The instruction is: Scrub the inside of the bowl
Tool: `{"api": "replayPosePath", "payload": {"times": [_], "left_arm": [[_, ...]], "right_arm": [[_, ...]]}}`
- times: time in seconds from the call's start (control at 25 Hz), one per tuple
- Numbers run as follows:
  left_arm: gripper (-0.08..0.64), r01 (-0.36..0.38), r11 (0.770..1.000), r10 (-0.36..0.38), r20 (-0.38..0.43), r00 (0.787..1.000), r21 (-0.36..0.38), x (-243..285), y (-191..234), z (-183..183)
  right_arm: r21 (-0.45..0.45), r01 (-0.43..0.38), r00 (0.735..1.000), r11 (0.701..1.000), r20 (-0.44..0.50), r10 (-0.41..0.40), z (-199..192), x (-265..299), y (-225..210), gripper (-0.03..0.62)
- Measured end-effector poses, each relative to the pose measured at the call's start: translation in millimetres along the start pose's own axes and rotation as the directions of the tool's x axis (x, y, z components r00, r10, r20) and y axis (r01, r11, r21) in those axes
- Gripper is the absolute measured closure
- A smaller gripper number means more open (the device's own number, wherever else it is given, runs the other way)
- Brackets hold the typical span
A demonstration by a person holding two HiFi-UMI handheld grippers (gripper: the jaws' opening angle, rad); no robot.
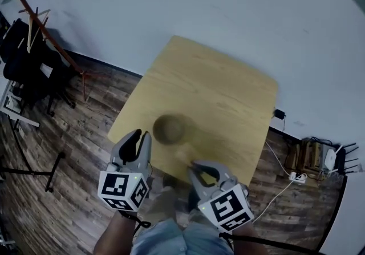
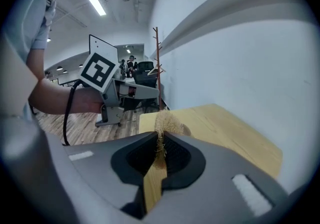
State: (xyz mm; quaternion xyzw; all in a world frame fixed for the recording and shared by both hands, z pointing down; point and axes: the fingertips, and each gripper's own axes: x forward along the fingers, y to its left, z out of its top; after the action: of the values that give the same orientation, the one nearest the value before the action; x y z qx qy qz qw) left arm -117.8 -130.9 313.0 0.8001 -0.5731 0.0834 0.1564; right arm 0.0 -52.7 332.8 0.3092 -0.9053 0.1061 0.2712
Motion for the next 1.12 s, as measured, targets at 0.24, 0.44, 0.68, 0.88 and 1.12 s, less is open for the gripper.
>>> {"api": "replayPosePath", "payload": {"times": [0.24,0.44,0.68,0.88,1.12], "left_arm": [[0.540,-0.072,0.996,0.067,0.091,0.994,0.054,-67.0,-45.5,20.7],[0.540,-0.165,0.979,0.143,0.176,0.974,0.120,-123.1,-85.2,29.6],[0.540,-0.241,0.960,0.197,0.265,0.944,0.144,-171.5,-102.7,44.5],[0.540,-0.236,0.963,0.193,0.274,0.942,0.132,-191.7,-93.0,45.7],[0.540,-0.221,0.968,0.181,0.278,0.943,0.119,-211.6,-67.4,47.7]], "right_arm": [[-0.054,0.012,0.992,0.998,0.129,-0.005,28.0,-40.8,17.0,0.566],[-0.101,0.035,0.970,0.994,0.242,-0.010,48.0,-74.0,34.6,0.566],[-0.125,0.050,0.940,0.991,0.342,-0.004,71.3,-90.5,65.3,0.566],[-0.105,0.060,0.931,0.993,0.364,-0.018,85.2,-89.1,85.3,0.566],[-0.098,0.104,0.916,0.990,0.397,-0.058,102.6,-83.1,108.1,0.566]]}}
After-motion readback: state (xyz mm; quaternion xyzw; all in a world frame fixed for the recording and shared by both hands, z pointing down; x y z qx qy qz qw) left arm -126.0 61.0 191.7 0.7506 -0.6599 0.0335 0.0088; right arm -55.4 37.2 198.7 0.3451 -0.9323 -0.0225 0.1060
